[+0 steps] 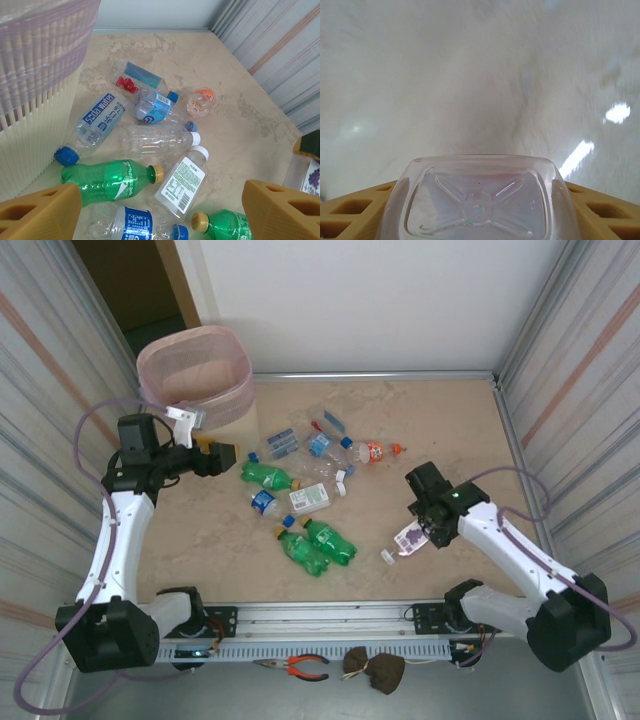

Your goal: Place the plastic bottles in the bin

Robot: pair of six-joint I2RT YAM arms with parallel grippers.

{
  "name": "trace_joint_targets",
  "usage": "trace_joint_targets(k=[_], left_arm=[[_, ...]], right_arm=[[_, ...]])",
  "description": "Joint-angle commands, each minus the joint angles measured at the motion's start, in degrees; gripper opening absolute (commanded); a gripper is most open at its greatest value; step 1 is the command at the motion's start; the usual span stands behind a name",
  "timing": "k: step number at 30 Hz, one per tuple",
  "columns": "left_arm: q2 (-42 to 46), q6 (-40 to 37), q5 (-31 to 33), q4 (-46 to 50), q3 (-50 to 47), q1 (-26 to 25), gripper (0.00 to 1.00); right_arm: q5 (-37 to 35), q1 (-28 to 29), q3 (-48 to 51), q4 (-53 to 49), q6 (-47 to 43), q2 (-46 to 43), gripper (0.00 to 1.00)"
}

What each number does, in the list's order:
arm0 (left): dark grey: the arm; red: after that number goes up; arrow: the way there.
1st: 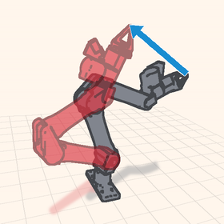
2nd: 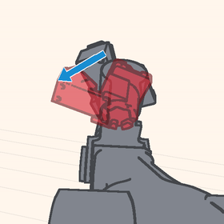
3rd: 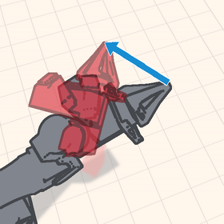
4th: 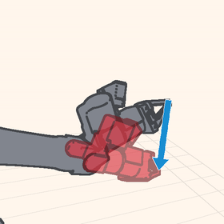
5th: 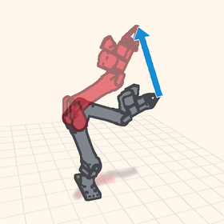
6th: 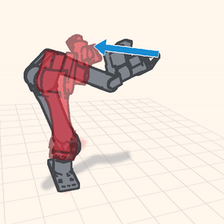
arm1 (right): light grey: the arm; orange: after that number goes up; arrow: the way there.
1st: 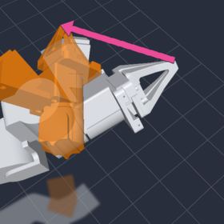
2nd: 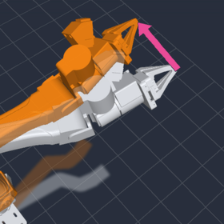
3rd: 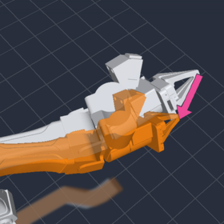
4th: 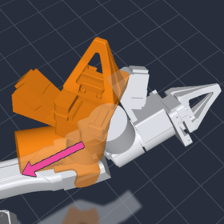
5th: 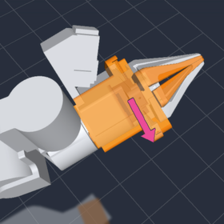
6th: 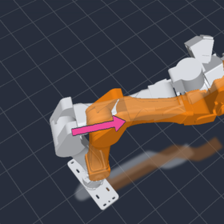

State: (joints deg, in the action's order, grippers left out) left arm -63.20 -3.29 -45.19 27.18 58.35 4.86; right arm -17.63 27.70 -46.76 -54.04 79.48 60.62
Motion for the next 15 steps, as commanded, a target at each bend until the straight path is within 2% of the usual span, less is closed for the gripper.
trace_joint_targets(k=[1,6,10,15], left_arm=[[0.3,-0.3,-1.5,-0.8,-1.1,-0.3,0.84],[0.0,-0.4,-6.5,-3.1,-1.5,-2.0,0.84],[-0.2,-1.1,-10.2,-4.2,-1.5,-4.1,0.84],[0.0,-1.3,-15.7,-7.8,-2.0,-6.9,0.83]], right_arm=[[-10.6,-0.2,-2.2,1.3,-16.5,-3.6,0.6],[-7.7,-0.3,-1.0,15.0,-38.7,-11.9,0.59],[5.0,-0.5,-0.3,24.4,-56.5,-16.7,0.62],[18.6,-0.5,-1.9,28.9,-69.8,-18.8,0.63]])
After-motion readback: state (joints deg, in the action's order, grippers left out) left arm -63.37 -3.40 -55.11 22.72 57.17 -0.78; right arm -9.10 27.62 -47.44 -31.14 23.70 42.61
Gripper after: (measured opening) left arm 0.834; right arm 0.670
